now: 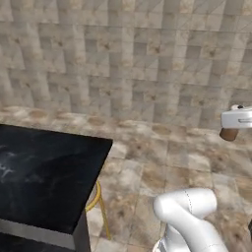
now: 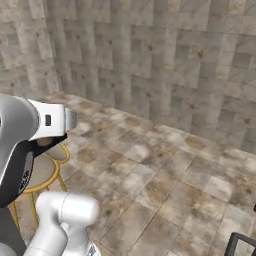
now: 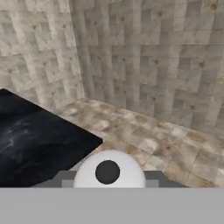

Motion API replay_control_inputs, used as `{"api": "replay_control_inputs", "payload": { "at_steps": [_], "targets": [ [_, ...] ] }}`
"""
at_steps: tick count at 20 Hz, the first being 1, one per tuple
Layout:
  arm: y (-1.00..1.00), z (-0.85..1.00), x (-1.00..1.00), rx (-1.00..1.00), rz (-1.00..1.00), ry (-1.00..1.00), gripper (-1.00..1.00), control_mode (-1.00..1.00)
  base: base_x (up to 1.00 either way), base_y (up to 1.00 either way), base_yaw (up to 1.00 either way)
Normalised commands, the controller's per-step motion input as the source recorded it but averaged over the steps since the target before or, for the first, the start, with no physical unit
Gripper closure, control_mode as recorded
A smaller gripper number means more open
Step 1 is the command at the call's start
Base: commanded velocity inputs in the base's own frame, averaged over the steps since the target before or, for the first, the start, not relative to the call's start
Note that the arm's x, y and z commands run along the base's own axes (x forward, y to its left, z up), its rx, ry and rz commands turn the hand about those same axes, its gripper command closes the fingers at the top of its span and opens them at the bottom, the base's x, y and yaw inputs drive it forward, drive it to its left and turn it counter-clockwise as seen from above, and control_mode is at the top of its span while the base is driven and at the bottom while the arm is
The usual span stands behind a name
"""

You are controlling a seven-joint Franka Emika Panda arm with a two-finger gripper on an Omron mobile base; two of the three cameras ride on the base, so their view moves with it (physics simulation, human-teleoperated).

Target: Retrieve the shaker from the cabinet and place it next the steak on a plate on the dining table.

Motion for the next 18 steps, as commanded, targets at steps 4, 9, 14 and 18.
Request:
{"api": "replay_control_inputs", "payload": {
  "at_steps": [4,9,14,18],
  "targets": [
    [0.0,0.0,0.0,0.0,0.0,0.0,1.0,1.0,0.58,-0.43,-0.74],
    [0.0,0.0,0.0,0.0,0.0,0.0,1.0,1.0,0.87,-0.12,-0.63],
    [0.0,0.0,0.0,0.0,0.0,0.0,1.0,1.0,1.0,0.3,-0.32],
    [0.0,0.0,0.0,0.0,0.0,0.0,1.0,1.0,1.0,0.58,-0.04]
  ]
}}
